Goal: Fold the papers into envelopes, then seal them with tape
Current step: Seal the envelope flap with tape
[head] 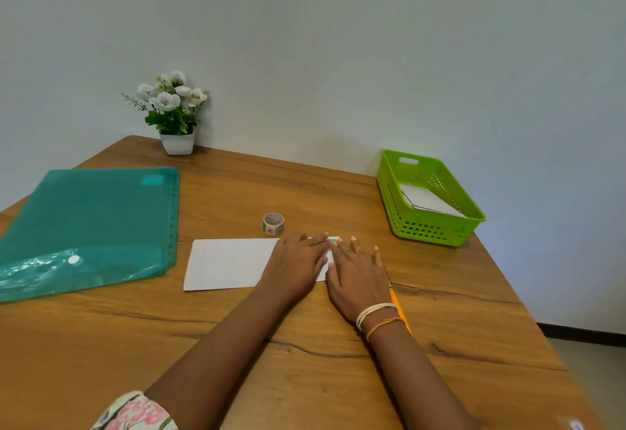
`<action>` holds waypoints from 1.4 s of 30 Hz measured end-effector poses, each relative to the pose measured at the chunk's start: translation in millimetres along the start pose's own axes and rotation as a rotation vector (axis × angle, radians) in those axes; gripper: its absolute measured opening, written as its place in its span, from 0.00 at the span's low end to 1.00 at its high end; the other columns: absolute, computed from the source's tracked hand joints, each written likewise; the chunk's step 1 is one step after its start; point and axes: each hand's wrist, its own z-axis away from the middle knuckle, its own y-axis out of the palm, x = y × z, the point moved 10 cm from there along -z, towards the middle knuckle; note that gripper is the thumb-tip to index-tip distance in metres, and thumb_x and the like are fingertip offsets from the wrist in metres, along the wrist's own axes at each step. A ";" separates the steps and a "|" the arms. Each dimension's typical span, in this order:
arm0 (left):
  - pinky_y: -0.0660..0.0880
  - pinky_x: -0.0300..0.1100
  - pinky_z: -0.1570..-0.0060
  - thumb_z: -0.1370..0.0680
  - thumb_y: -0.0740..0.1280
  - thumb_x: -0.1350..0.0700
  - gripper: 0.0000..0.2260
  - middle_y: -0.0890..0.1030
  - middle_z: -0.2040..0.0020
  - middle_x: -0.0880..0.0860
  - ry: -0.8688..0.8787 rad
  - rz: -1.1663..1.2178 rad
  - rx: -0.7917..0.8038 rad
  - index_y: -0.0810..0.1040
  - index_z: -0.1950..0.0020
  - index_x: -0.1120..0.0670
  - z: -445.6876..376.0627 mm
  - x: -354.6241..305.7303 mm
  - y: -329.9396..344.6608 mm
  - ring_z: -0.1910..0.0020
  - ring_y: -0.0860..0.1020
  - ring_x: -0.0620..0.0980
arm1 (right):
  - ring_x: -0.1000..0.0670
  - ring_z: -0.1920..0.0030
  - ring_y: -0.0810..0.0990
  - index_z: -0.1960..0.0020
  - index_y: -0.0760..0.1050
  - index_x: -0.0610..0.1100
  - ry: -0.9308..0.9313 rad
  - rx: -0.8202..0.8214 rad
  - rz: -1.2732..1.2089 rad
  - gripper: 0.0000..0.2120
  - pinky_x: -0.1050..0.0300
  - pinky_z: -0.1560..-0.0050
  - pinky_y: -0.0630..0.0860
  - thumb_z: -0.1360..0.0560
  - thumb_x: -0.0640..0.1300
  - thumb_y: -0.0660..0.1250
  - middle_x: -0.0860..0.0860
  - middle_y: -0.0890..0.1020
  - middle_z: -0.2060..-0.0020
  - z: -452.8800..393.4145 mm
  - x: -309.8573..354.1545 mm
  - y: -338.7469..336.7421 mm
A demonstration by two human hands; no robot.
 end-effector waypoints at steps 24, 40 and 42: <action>0.72 0.49 0.42 0.28 0.71 0.44 0.23 0.76 0.37 0.55 -0.485 0.186 0.075 0.75 0.37 0.53 16.7 28.3 -22.5 0.37 0.71 0.56 | 0.46 0.40 0.76 0.40 0.77 0.45 0.006 -0.120 -0.091 0.16 0.52 0.39 0.70 0.23 0.45 0.56 0.48 0.80 0.40 16.6 5.5 -22.0; 0.72 0.48 0.38 0.24 0.69 0.47 0.28 0.74 0.35 0.59 -0.878 0.574 0.407 0.66 0.31 0.62 59.3 36.5 -28.0 0.37 0.74 0.57 | 0.46 0.34 0.72 0.31 0.70 0.41 0.261 -0.159 -0.729 0.21 0.55 0.35 0.67 0.23 0.43 0.64 0.45 0.74 0.34 47.0 -2.0 -31.0; 0.72 0.52 0.36 0.24 0.70 0.52 0.26 0.74 0.35 0.60 -0.944 0.828 0.333 0.67 0.31 0.63 62.6 31.9 -32.4 0.37 0.74 0.59 | 0.45 0.34 0.73 0.31 0.69 0.42 0.351 -0.142 -0.844 0.23 0.53 0.36 0.70 0.25 0.44 0.66 0.46 0.74 0.34 52.3 -5.0 -30.7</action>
